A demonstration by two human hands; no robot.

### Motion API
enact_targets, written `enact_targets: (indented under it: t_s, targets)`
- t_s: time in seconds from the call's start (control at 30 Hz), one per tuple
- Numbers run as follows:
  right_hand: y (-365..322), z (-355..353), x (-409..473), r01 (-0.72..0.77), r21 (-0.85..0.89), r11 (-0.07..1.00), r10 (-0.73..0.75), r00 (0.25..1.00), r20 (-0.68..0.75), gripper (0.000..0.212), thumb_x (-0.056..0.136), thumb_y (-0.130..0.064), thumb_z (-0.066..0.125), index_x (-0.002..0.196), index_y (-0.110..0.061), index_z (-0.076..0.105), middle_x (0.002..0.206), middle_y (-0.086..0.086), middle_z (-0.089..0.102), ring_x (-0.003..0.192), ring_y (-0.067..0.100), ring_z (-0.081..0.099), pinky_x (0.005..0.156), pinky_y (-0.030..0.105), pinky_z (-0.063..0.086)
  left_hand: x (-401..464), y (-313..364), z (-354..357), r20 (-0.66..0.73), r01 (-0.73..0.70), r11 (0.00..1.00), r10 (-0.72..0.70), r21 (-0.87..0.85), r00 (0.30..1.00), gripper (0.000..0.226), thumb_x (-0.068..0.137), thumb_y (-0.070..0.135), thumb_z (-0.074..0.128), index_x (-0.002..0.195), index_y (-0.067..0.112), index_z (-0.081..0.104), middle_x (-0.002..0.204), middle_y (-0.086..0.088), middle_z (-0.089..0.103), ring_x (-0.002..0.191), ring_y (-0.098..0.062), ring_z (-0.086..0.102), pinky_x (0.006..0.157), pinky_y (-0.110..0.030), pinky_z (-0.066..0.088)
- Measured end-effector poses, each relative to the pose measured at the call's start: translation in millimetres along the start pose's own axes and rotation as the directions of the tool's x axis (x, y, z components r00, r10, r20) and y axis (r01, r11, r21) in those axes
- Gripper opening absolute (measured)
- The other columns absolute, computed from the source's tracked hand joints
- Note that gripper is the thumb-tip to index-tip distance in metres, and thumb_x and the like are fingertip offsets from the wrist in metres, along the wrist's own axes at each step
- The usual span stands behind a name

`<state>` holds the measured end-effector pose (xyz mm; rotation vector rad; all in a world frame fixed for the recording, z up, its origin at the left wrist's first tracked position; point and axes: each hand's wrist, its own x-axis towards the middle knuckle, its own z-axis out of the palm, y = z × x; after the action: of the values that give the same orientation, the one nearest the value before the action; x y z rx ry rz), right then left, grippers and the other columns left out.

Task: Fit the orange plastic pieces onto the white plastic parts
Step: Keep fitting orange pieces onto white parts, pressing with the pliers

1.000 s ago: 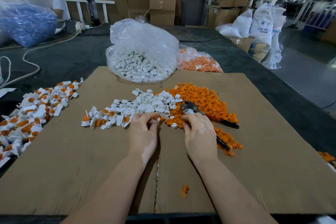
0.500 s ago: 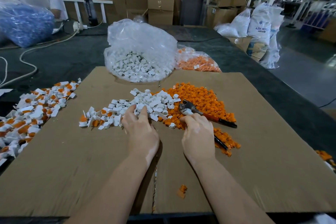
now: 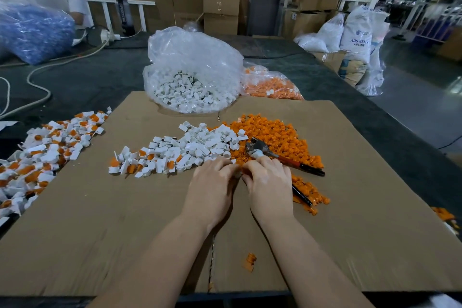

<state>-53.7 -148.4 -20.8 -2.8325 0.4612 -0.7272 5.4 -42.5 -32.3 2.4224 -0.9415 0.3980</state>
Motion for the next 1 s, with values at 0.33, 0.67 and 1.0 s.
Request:
enact_targets:
  t_s: [0.33, 0.67, 1.0]
  targets:
    - [-3, 0, -1, -0.034, -0.022, 0.999, 0.034, 0.999, -0.033, 0.008, 0.086, -0.006, 0.06, 0.088, -0.013, 0.063, 0.097, 0.002, 0.061, 0.09, 0.022, 0.053, 0.078, 0.032, 0.037, 1, -6, -6, -0.071, 0.246, 0.96, -0.256, -0.131, 0.964, 0.019, 0.091, 0.014, 0.057, 0.104, 0.012, 0.071, 0.099, -0.003, 0.06, 0.097, -0.021, 0.051, 0.085, -0.034, 0.042]
    - [-3, 0, -3, -0.003, 0.038, 0.999, 0.008, 0.989, -0.148, 0.013, 0.078, -0.003, 0.07, 0.078, -0.011, 0.06, 0.077, 0.003, 0.062, 0.072, 0.024, 0.054, 0.065, 0.035, 0.04, 0, -7, -12, -0.085, 0.282, 0.958, -0.285, -0.046, 0.955, 0.022, 0.094, 0.029, 0.052, 0.109, 0.029, 0.068, 0.099, 0.007, 0.067, 0.103, -0.015, 0.051, 0.091, -0.027, 0.02]
    - [-4, -1, -3, 0.008, 0.05, 0.999, 0.001, 0.986, -0.169, 0.012, 0.077, -0.006, 0.072, 0.078, -0.009, 0.06, 0.077, 0.005, 0.062, 0.071, 0.025, 0.055, 0.063, 0.037, 0.041, -2, 3, -6, 0.022, 0.016, 0.993, -0.019, 0.117, 1.0, 0.03, 0.096, 0.04, 0.041, 0.121, 0.036, 0.056, 0.12, 0.017, 0.054, 0.105, -0.012, 0.039, 0.085, -0.026, 0.021]
